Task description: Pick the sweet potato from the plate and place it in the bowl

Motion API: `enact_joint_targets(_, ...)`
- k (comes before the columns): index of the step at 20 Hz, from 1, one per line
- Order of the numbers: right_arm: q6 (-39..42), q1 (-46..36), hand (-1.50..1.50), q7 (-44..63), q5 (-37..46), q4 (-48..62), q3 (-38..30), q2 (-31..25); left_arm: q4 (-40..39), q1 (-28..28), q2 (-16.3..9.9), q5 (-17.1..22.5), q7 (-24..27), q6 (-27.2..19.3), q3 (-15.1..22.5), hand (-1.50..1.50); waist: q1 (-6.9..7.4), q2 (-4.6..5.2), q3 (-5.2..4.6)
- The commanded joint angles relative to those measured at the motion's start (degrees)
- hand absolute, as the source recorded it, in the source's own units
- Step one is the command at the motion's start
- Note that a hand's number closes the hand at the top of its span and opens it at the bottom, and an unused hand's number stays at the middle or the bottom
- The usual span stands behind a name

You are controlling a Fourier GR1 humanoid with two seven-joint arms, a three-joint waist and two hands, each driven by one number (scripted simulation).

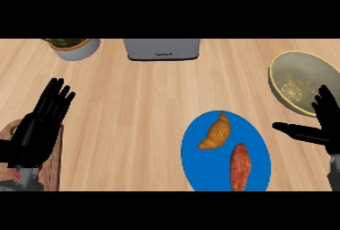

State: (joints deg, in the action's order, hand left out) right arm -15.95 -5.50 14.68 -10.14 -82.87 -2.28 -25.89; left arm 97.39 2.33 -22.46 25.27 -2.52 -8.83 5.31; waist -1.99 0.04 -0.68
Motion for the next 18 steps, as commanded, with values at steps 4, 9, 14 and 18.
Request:
enact_joint_targets(4, -21.3, 10.5, -1.5, 5.6, 17.5, -9.3, 4.5, 3.1, -2.0, 3.3, 0.1, 1.3, 0.8, 1.2, -2.8, 0.0, 0.66, -0.26, 0.49)
enact_joint_targets(9, -13.0, 9.2, -1.5, 22.9, 24.4, -13.3, 8.0, -6.9, -5.1, 2.9, 2.6, 0.5, 4.3, 3.1, -2.1, 0.0, 1.71, -0.06, 0.49)
enact_joint_targets(14, 8.8, 7.0, -1.5, 33.5, 16.3, -11.3, 14.6, -14.4, -3.8, 4.8, 0.6, 1.5, 2.1, 4.1, -2.6, 0.0, 3.89, 0.43, 0.37)
enact_joint_targets(18, 23.7, 5.0, -1.5, 42.1, 4.4, -13.3, 17.1, -16.7, -4.8, 4.9, 1.0, 1.1, 2.7, 4.2, -2.6, 0.0, 4.36, 0.52, 0.39)
